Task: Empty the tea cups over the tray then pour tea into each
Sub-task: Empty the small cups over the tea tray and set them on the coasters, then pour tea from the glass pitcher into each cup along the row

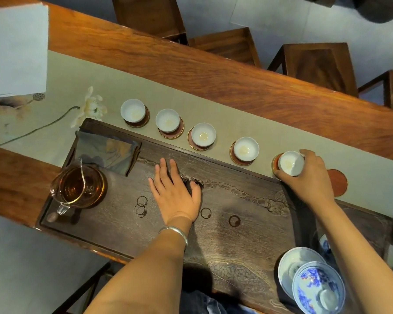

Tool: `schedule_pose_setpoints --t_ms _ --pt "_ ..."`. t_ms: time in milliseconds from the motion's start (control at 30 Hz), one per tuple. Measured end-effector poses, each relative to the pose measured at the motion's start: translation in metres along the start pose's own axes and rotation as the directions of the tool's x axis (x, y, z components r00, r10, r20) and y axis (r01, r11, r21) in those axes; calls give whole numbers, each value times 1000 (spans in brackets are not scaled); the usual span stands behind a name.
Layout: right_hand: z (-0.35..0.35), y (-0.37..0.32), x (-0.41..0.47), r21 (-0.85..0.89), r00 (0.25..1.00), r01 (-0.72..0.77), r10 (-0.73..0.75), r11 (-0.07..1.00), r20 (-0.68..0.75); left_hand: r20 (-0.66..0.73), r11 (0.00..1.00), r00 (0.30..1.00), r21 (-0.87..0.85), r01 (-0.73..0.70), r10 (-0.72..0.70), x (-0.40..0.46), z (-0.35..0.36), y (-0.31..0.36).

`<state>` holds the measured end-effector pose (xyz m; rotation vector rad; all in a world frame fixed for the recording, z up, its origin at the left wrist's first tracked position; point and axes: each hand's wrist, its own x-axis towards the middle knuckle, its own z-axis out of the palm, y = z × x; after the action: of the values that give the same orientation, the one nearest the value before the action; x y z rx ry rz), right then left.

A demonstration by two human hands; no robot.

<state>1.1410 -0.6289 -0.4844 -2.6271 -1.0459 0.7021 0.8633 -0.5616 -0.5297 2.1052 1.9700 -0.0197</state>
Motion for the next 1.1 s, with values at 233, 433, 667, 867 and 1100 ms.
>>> schedule_pose_setpoints --t_ms 233,433,667,867,1100 --pt "-13 0 -20 -49 998 13 -16 999 -66 -1 1000 1000 -18 -5 5 0 1 -1" --pt "-24 -14 -40 -72 988 116 -122 991 -91 18 997 999 -70 -25 26 -1 -2 -2" --pt "-5 -69 -64 -75 948 314 -317 946 -35 14 866 992 -489 -102 126 -3 -39 -50" --pt "37 -139 -99 -59 892 452 -449 890 60 -162 837 987 -539 -100 13 -20 -93 -132" --pt "99 -220 -141 -14 804 578 -567 816 180 -275 836 945 -549 -1 -180 -15 -102 -235"
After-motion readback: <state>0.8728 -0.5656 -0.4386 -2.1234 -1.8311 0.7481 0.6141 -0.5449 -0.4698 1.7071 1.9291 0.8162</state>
